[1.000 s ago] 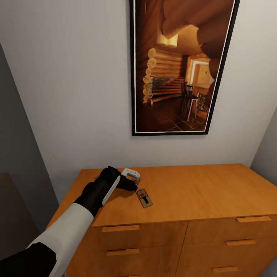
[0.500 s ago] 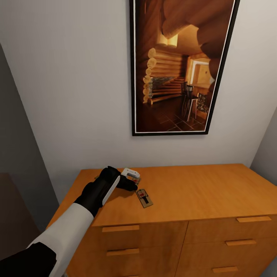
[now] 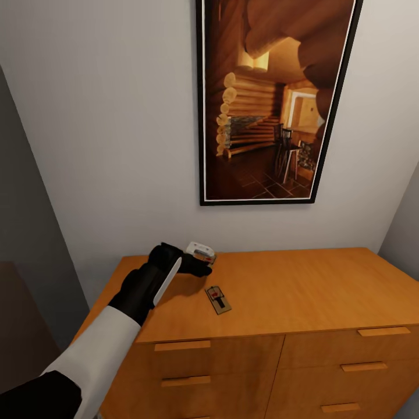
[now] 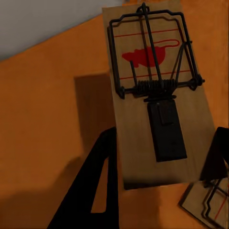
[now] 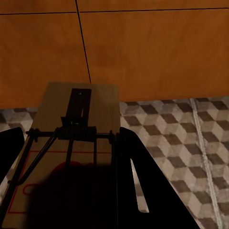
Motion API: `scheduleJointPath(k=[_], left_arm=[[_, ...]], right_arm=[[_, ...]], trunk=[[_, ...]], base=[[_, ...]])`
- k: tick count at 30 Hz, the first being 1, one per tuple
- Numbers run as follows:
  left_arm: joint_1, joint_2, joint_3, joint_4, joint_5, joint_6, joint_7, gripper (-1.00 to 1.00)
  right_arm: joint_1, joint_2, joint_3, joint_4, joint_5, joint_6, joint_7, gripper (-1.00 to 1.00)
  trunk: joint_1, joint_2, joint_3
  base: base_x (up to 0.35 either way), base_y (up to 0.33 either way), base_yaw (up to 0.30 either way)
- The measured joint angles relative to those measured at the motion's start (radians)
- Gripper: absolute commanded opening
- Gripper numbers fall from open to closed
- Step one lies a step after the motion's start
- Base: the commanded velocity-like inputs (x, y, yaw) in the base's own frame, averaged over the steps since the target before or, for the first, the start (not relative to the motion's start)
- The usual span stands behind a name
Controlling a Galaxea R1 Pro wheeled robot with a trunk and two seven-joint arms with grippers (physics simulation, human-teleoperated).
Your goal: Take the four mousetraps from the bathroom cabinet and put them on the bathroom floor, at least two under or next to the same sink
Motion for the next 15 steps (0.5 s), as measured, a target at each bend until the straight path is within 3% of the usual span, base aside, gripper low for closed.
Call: scheduleJointPath(k=[10, 15], left_arm=[[0.0, 0.002, 0.0, -0.03, 0.001, 0.0, 0.0, -1.0], [0.0, 0.004, 0.0, -0.029, 0.001, 0.0, 0.0, -1.0]], right_arm=[[0.0, 0.0, 0.0, 0.0, 0.0, 0.0, 0.0, -1.0], [0.0, 0.0, 0.0, 0.0, 0.0, 0.0, 0.0, -1.0]], trunk=[[0.0, 0.0, 0.0], [0.001, 0.0, 0.0]], base=[[-0.003, 0.0, 0.0], [-0.198, 0.0, 0.0]])
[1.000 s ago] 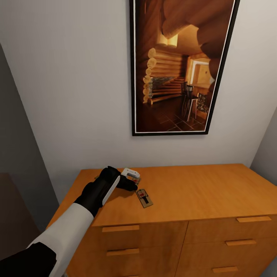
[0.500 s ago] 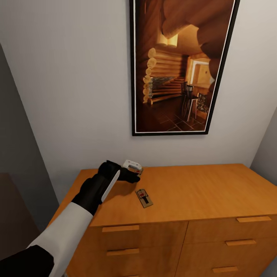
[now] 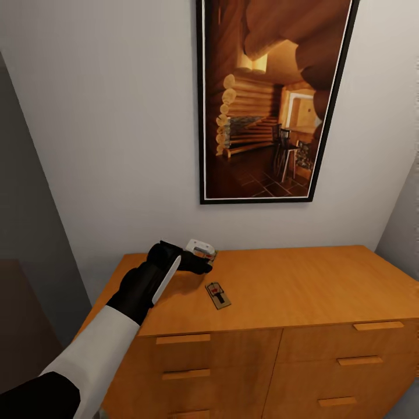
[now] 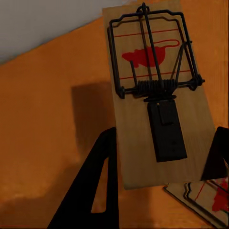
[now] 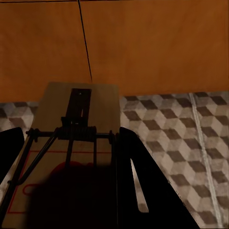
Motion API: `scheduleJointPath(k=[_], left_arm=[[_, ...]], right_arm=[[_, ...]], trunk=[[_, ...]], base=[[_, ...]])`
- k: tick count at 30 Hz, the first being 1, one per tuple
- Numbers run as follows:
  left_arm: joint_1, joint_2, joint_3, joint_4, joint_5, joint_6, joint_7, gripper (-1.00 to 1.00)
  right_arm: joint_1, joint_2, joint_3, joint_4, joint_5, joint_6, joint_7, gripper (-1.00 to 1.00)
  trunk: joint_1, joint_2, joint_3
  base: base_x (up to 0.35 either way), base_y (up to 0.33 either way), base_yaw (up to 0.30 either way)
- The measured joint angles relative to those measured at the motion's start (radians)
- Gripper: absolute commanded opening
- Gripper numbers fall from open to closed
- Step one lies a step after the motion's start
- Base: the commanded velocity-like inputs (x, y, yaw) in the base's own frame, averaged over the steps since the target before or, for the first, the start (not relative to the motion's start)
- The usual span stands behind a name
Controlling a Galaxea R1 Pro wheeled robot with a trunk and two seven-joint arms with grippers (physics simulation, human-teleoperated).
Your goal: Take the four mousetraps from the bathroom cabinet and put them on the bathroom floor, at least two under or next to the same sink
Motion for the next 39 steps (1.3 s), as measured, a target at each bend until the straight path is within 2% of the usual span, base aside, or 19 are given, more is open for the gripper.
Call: scheduleJointPath(k=[39], left_arm=[[0.0, -0.003, -0.001, 0.005, 0.0, -0.002, 0.0, -1.0]], right_arm=[[0.0, 0.0, 0.0, 0.0, 0.0, 0.0, 0.0, -1.0]], trunk=[[0.0, 0.0, 0.0]], base=[[-0.333, 0.0, 0.0]])
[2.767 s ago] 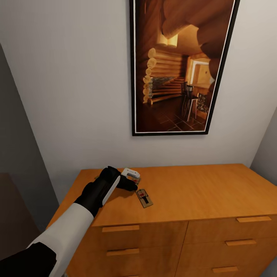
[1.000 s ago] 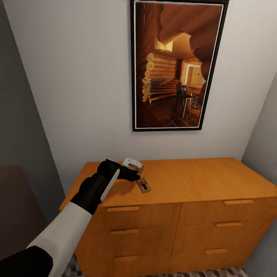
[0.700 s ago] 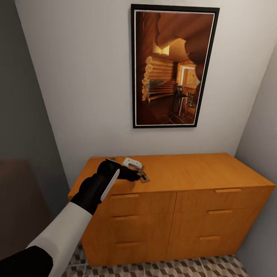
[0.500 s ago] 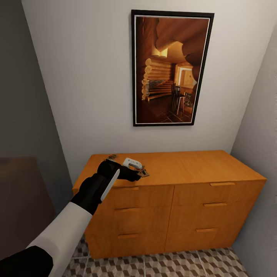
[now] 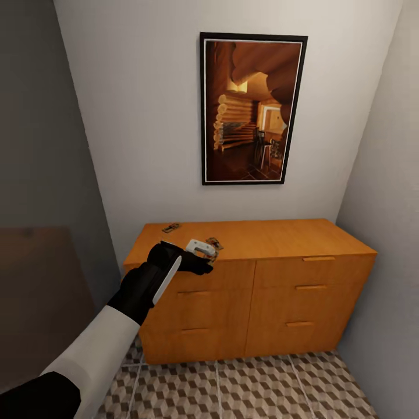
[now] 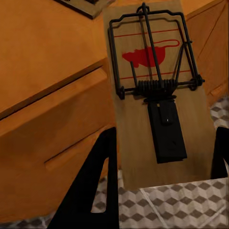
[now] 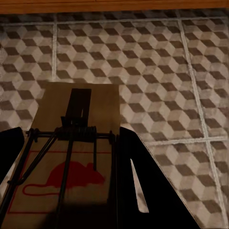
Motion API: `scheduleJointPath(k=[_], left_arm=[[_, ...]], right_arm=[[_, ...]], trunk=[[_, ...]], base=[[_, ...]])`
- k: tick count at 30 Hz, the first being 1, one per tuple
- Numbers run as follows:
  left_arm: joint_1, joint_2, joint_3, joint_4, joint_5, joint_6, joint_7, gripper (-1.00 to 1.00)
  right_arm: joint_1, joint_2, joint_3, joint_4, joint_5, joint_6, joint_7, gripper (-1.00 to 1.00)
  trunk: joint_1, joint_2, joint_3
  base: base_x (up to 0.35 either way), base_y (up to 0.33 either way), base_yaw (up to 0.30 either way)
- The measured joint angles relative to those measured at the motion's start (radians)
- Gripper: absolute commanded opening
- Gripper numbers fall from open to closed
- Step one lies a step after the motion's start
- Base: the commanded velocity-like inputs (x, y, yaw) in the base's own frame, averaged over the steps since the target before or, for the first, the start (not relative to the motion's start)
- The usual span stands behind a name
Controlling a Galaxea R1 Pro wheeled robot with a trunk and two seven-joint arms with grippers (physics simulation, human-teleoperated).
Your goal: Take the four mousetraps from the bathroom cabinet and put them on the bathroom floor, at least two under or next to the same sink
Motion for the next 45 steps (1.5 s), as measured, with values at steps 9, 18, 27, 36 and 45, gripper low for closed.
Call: scheduleJointPath(k=[9, 18, 27, 36, 45], left_arm=[[0.0, 0.0, 0.0, 0.012, 0.0, -0.001, 0.0, -1.0], [0.0, 0.0, 0.0, 0.027, 0.0, -0.002, 0.0, -1.0], [0.0, 0.0, -0.004, 0.08, -0.001, -0.005, -0.001, -1.0], [0.008, 0.005, -0.005, 0.238, -0.005, -0.071, -0.004, -1.0], [0.009, 0.01, -0.003, 0.55, -0.005, -0.374, -0.003, -1.0]], right_arm=[[0.0, 0.0, 0.0, 0.0, 0.0, 0.0, 0.0, -1.0], [0.0, 0.0, 0.0, 0.0, 0.0, 0.0, 0.0, -1.0], [0.0, 0.0, 0.0, 0.0, 0.0, 0.0, 0.0, -1.0], [0.0, 0.001, 0.0, 0.0, 0.0, 0.0, 0.0, -1.0], [0.0, -0.006, 0.0, -0.004, 0.001, -0.003, -0.004, -1.0]], trunk=[[0.0, 0.0, 0.0], [0.0, 0.0, 0.0], [-0.001, 0.0, 0.0], [-0.001, 0.0, 0.0], [-0.001, 0.0, 0.0]], base=[[-0.336, 0.0, 0.0], [-0.285, 0.0, 0.0], [-0.029, 0.0, 0.0], [-0.001, 0.0, 0.0], [0.0, 0.0, 0.0]])
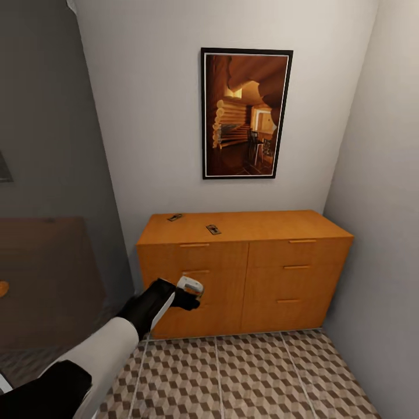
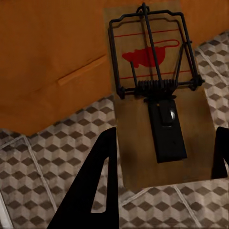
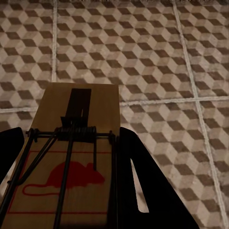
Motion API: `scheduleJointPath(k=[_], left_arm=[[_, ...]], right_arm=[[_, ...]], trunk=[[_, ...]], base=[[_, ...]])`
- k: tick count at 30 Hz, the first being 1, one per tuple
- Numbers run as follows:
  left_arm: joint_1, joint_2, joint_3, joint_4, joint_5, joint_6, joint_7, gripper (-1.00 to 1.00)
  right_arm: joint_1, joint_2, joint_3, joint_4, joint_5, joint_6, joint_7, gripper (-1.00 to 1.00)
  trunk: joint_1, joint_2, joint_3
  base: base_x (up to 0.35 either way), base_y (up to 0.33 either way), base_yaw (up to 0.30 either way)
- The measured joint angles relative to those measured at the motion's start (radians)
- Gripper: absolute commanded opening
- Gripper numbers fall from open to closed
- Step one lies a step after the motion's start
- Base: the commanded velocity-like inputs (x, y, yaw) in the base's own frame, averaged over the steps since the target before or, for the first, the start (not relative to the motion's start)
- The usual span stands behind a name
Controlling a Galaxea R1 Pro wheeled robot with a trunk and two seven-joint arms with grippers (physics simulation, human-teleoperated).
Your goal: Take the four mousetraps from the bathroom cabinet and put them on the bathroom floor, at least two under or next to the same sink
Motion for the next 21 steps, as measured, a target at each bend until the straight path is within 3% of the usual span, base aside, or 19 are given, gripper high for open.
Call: scheduleJointPath(k=[2, 6, 10, 21], left_arm=[[0.0, -0.001, 0.001, 0.087, 0.002, -0.087, 0.0, -1.0], [0.0, -0.007, -0.001, 0.347, 0.002, -0.337, 0.002, -1.0], [0.002, -0.01, 0.0, 0.537, 0.005, -0.506, 0.003, -1.0], [0.133, 0.015, 0.003, 0.599, 0.009, -0.618, 0.003, -1.0]], right_arm=[[0.0, 0.0, 0.001, 0.0, 0.0, -0.002, 0.0, -1.0], [0.0, 0.0, 0.003, -0.002, 0.002, -0.007, 0.0, -1.0], [0.0, 0.0, 0.004, -0.002, 0.003, -0.01, 0.001, -1.0], [0.0, 0.0, 0.004, -0.006, 0.003, -0.018, 0.002, -1.0]], trunk=[[0.0, 0.0, 0.0], [0.0, 0.0, 0.0], [0.0, 0.0, 0.0], [0.0, 0.0, 0.0]], base=[[0.0, 0.0, 0.0], [0.0, 0.0, 0.0], [0.0, 0.0, 0.0], [0.0, 0.0, 0.0]])
